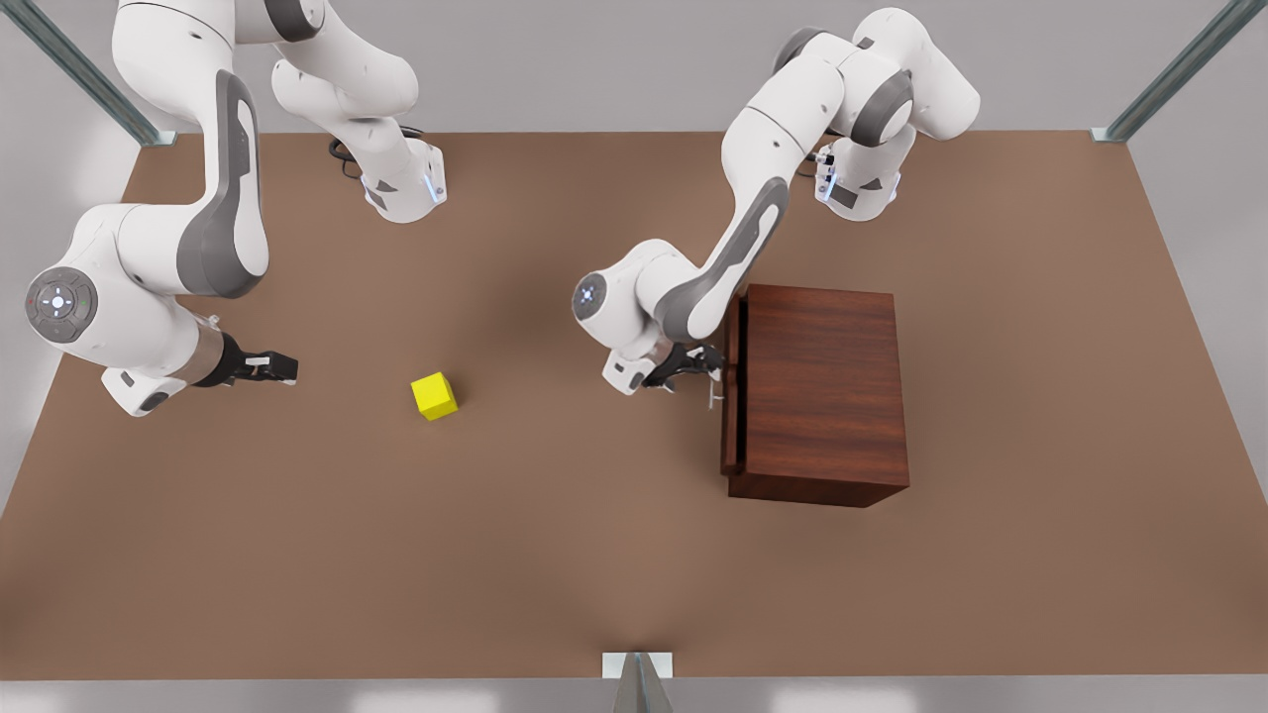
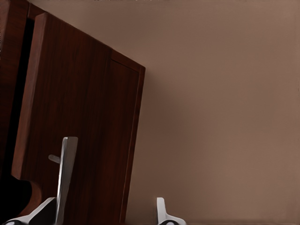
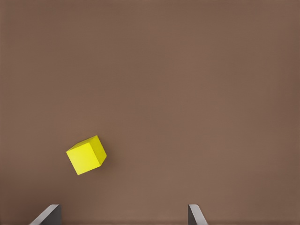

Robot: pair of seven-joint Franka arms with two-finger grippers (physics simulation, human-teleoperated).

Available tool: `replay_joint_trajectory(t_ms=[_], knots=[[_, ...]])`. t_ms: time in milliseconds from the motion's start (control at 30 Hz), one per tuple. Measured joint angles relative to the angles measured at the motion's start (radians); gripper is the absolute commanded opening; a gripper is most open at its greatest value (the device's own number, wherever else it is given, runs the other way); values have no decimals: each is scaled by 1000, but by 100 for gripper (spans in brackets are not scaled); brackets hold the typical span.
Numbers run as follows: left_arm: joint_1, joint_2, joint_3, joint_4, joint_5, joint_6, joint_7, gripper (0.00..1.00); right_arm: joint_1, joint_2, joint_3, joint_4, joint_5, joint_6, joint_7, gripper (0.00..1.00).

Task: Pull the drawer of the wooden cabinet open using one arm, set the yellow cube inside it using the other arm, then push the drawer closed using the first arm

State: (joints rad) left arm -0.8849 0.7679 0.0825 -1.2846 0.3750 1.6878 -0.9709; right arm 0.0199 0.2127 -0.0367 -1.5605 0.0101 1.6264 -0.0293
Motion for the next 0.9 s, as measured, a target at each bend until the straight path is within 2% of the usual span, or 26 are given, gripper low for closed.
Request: replay_joint_trajectory(t_ms=[733,900], knots=[[-12,32,-23,67,-65,158,-110,100,3,4,0,0,0,1,0,100],[-14,36,-38,72,-66,188,-133,100,113,32,2,0,1,8,22,100]])
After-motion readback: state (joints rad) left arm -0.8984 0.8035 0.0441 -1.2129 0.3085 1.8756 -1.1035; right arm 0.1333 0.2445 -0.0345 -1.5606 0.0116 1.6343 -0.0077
